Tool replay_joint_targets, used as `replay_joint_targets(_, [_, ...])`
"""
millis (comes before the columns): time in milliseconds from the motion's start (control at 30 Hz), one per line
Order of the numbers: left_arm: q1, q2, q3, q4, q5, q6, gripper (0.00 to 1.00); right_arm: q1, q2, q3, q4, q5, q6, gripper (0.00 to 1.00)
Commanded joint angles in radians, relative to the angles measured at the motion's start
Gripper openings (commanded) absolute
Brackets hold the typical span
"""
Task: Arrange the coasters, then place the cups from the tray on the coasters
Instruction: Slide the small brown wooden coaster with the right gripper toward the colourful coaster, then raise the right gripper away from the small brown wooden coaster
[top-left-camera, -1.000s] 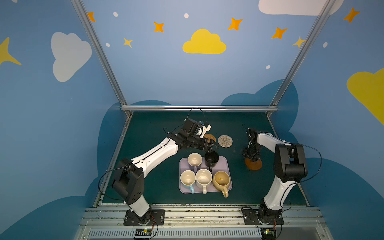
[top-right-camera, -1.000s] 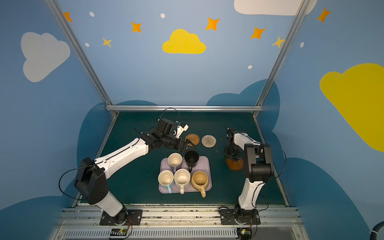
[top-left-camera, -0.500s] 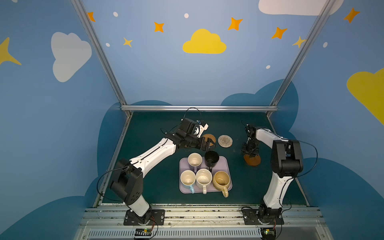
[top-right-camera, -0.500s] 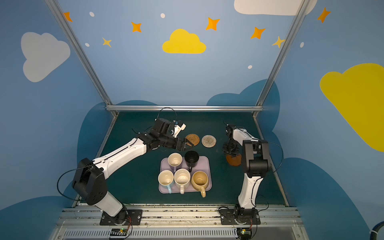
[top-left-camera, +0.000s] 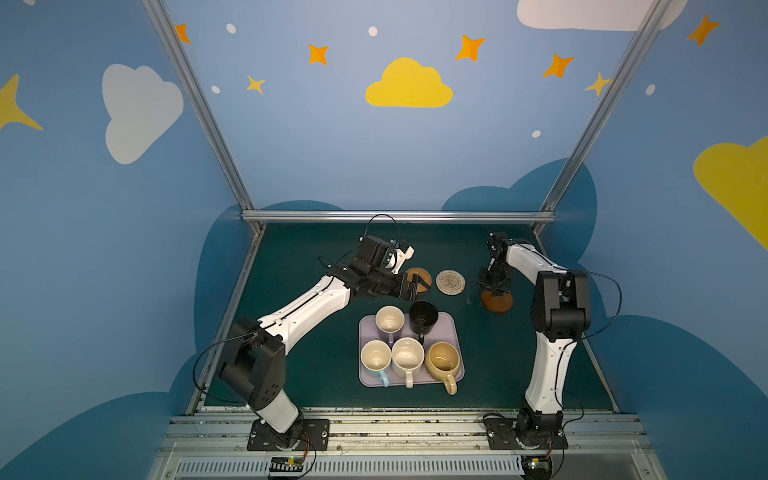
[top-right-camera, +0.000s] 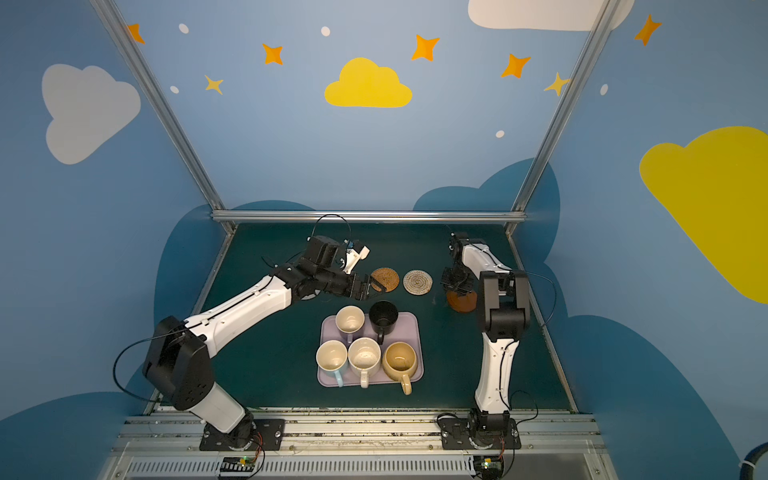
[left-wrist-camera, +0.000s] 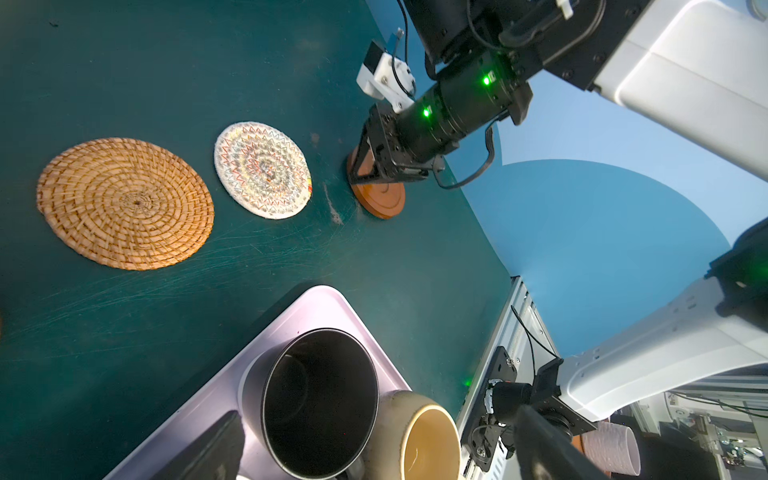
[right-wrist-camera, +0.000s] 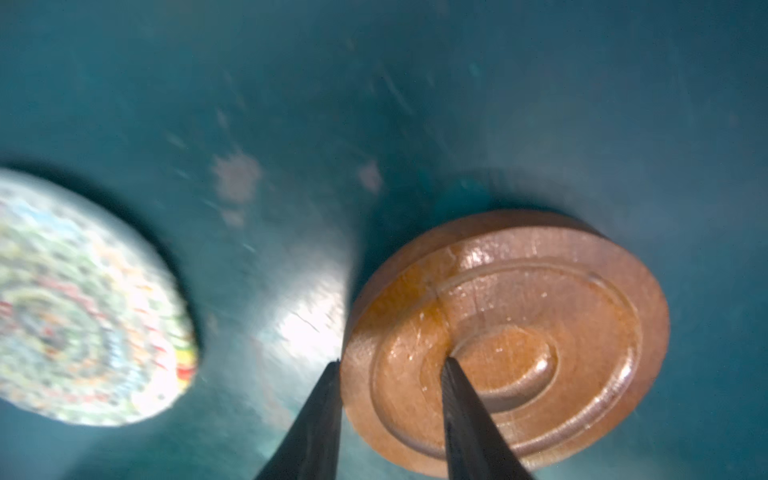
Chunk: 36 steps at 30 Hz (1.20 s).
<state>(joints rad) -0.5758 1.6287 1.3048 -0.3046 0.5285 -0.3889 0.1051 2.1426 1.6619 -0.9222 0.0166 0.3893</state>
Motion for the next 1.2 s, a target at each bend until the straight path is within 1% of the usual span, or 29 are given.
replay_joint_targets(0, [0.005, -0.024, -0.010, 0.010, 0.023, 0.004, 1.00, 0.009, 0.060, 0.068, -0.019, -0.038, 0.004, 0.37])
replay_joint_targets(167, [0.007, -0.019, -0.010, 0.010, 0.019, 0.003, 1.00, 0.016, 0.111, 0.159, -0.044, -0.049, 0.008, 0.38])
replay_joint_targets(400, [0.011, -0.005, -0.002, 0.012, 0.027, -0.005, 1.00, 0.044, 0.154, 0.239, -0.059, -0.070, 0.009, 0.38])
replay_joint_targets(467, [0.011, -0.005, -0.002, 0.013, 0.028, -0.007, 1.00, 0.052, 0.170, 0.263, -0.070, -0.061, 0.005, 0.38])
replay_joint_targets(567, [0.013, -0.006, -0.004, 0.011, 0.028, -0.007, 1.00, 0.058, 0.176, 0.274, -0.080, -0.036, 0.003, 0.39])
replay_joint_targets(667, [0.016, -0.006, -0.007, 0.013, 0.031, -0.009, 1.00, 0.054, 0.180, 0.280, -0.077, -0.041, 0.004, 0.39])
replay_joint_targets(767, [0.019, -0.003, -0.007, 0.013, 0.034, -0.012, 1.00, 0.053, 0.194, 0.315, -0.123, -0.002, 0.013, 0.39])
replay_joint_targets(900, [0.021, -0.007, -0.012, 0.015, 0.035, -0.015, 1.00, 0.051, 0.175, 0.285, -0.108, 0.012, 0.020, 0.39])
replay_joint_targets(1000, [0.021, -0.006, -0.012, 0.016, 0.036, -0.017, 1.00, 0.048, 0.186, 0.304, -0.124, 0.031, 0.017, 0.40])
replay_joint_targets(1133, [0.022, -0.007, -0.013, 0.026, 0.047, -0.031, 1.00, 0.047, 0.188, 0.314, -0.114, -0.006, 0.005, 0.41])
replay_joint_targets(1167, [0.022, -0.009, -0.013, 0.027, 0.048, -0.031, 1.00, 0.050, 0.186, 0.315, -0.112, 0.002, 0.004, 0.42])
